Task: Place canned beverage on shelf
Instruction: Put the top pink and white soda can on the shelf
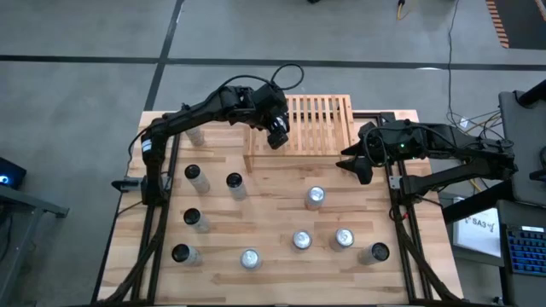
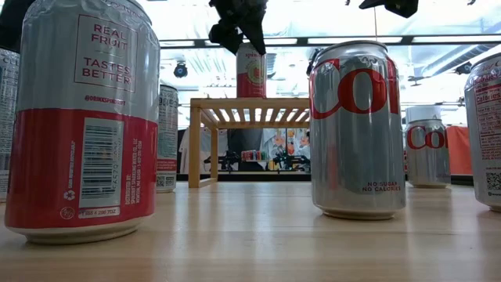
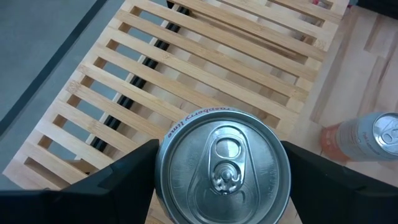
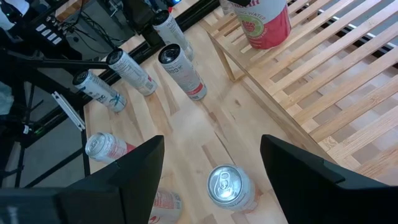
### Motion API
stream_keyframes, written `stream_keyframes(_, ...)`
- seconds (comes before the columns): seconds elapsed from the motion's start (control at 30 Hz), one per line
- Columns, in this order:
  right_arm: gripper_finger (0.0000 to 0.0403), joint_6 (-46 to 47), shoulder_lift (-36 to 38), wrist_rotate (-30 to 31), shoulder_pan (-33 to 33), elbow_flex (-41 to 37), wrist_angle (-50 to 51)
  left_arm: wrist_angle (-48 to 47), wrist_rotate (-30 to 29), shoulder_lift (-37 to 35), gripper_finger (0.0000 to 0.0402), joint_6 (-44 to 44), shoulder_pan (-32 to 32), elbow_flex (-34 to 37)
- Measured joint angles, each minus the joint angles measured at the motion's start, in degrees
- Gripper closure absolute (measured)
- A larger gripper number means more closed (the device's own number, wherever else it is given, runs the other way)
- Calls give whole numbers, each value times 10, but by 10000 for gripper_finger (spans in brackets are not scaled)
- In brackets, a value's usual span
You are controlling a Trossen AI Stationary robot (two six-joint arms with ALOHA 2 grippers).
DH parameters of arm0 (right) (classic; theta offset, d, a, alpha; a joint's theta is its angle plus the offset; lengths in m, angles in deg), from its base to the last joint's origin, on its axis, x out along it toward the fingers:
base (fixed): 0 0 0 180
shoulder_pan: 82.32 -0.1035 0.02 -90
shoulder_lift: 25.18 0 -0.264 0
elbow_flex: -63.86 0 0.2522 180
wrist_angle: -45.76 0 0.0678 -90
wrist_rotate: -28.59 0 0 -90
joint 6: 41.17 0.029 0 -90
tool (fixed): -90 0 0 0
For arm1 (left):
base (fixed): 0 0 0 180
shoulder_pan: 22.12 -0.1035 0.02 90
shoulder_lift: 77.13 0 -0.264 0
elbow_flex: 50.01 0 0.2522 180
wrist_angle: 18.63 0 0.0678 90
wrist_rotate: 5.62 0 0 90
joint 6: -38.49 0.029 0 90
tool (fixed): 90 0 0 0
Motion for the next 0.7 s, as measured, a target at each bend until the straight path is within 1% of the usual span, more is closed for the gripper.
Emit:
stream_keyframes(0.1, 142, -2, 0, 13, 0, 0, 0, 0, 0, 0, 113, 0, -1, 0)
stream_keyframes(0.5, 142, -21, 0, 15, 0, 0, 0, 0, 0, 0, 109, 0, -1, 0)
stream_keyframes(0.57, 142, -26, 0, 15, 0, 0, 0, 0, 0, 0, 93, -2, -1, 0)
stream_keyframes(0.63, 142, -26, 0, 15, 0, 0, 0, 2, -4, 0, 64, -6, -1, 0)
stream_keyframes(0.7, 142, -26, 0, 15, 0, 0, 0, 3, -21, -1, 30, -13, -1, 0)
